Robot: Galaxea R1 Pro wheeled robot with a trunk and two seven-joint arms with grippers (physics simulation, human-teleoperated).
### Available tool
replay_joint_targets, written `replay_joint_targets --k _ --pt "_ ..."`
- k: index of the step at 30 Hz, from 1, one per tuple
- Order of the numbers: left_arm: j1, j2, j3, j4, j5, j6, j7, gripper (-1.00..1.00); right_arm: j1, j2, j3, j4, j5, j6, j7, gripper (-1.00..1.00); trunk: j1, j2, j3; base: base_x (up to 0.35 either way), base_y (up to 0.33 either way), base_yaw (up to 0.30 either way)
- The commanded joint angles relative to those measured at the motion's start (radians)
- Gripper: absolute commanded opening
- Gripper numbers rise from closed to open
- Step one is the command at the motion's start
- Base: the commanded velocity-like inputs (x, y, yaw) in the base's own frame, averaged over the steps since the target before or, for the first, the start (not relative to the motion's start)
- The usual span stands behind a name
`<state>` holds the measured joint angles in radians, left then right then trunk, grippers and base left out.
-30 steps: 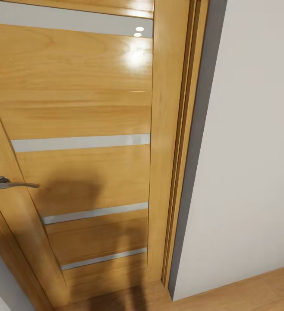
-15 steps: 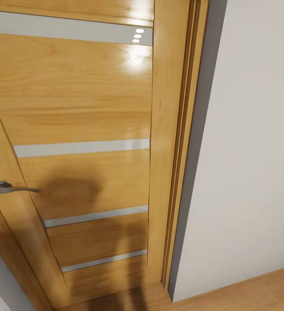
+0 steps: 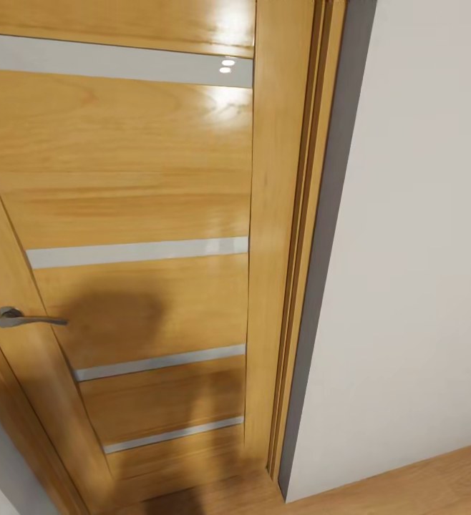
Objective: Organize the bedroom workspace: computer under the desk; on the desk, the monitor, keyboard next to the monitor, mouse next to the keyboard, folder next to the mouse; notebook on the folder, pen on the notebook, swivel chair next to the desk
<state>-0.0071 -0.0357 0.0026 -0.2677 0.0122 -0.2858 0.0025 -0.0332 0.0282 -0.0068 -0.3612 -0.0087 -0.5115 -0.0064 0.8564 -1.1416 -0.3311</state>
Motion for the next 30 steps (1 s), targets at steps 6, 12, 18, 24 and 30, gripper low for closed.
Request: replay_joint_targets --k 6,12,18,24,30 --pt "-0.001 0.044 0.061 -0.028 0.088 -0.033 0.0 1.0 -0.001 -0.001 -0.001 -0.006 0.001 -0.014 -0.001 1.0 -0.019 0.035 0.015 0.0 0.0 0.0" --pt "-0.001 0.059 0.095 -0.025 0.126 -0.057 -0.007 1.0 -0.001 0.004 0.008 0.017 0.007 -0.016 -0.001 1.0 -0.019 0.035 0.015 0.0 0.0 0.001" --pt "-0.001 0.065 0.082 0.002 0.089 -0.073 -0.01 1.0 -0.001 0.005 0.011 0.045 0.008 -0.016 -0.001 1.0 -0.019 0.035 0.015 0.0 0.0 0.179" --pt "-0.001 0.091 0.08 0.005 0.078 -0.096 -0.009 1.0 -0.001 0.006 0.012 0.049 0.012 -0.016 -0.001 1.0 -0.019 0.035 0.015 -0.015 0.0 0.244" --pt "-0.001 0.095 0.08 0.013 0.078 -0.106 -0.008 1.0 -0.001 0.006 0.014 0.05 0.017 -0.016 -0.001 1.0 -0.019 0.035 0.015 -0.236 0.0 0.252"
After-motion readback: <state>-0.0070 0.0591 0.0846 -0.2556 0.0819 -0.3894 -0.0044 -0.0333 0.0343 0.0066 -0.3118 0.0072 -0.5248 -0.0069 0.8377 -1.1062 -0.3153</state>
